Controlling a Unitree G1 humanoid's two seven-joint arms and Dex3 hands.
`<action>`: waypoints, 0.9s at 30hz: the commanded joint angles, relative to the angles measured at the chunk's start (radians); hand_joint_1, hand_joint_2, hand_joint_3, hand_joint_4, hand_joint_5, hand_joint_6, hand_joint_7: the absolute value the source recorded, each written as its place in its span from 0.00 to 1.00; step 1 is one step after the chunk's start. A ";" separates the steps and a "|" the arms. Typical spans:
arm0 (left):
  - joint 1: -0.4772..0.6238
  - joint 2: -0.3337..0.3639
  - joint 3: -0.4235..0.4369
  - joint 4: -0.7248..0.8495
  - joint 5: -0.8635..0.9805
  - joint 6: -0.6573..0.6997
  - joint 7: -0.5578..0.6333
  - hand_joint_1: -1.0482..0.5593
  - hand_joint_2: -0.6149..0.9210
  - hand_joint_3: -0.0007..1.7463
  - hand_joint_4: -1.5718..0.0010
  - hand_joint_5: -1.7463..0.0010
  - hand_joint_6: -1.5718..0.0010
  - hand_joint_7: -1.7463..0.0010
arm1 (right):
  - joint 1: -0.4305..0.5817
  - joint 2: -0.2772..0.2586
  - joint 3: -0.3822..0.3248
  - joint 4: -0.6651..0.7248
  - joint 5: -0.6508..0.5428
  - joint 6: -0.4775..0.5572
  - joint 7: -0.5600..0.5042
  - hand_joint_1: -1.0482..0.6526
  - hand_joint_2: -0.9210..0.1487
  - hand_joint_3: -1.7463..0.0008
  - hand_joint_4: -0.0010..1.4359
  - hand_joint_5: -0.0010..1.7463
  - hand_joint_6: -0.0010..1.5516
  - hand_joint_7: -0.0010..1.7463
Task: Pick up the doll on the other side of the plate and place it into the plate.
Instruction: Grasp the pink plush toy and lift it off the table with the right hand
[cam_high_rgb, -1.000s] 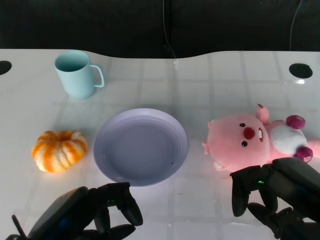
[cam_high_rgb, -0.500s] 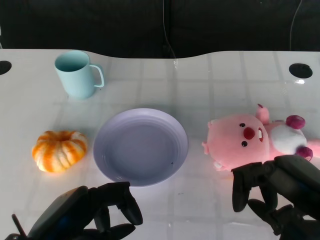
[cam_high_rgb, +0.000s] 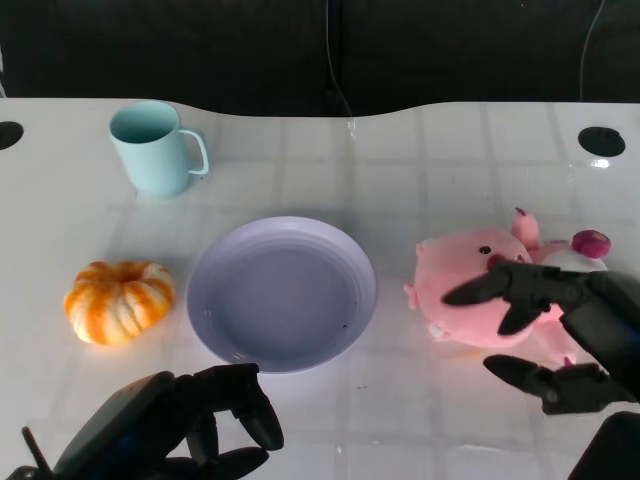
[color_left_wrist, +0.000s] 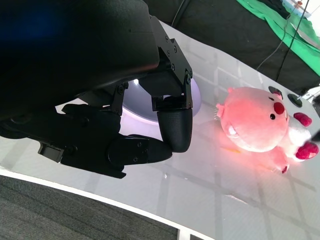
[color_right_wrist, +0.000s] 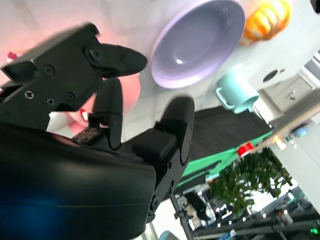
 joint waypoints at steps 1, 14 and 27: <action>0.005 0.016 0.010 0.001 0.001 0.003 -0.005 0.46 1.00 0.22 0.63 0.00 0.62 0.26 | -0.010 -0.010 -0.032 -0.015 -0.011 -0.037 -0.040 0.38 0.08 0.94 0.21 0.50 0.14 0.28; 0.002 0.012 0.001 0.003 0.005 -0.002 -0.002 0.47 1.00 0.21 0.64 0.01 0.61 0.27 | -0.048 -0.062 -0.048 -0.164 -0.206 0.227 0.098 0.21 0.03 0.99 0.00 0.44 0.00 0.19; 0.002 0.010 -0.006 0.000 0.011 0.001 0.001 0.47 1.00 0.21 0.64 0.02 0.61 0.28 | -0.192 -0.160 0.033 -0.124 -0.394 0.462 0.372 0.20 0.07 1.00 0.00 0.33 0.06 0.08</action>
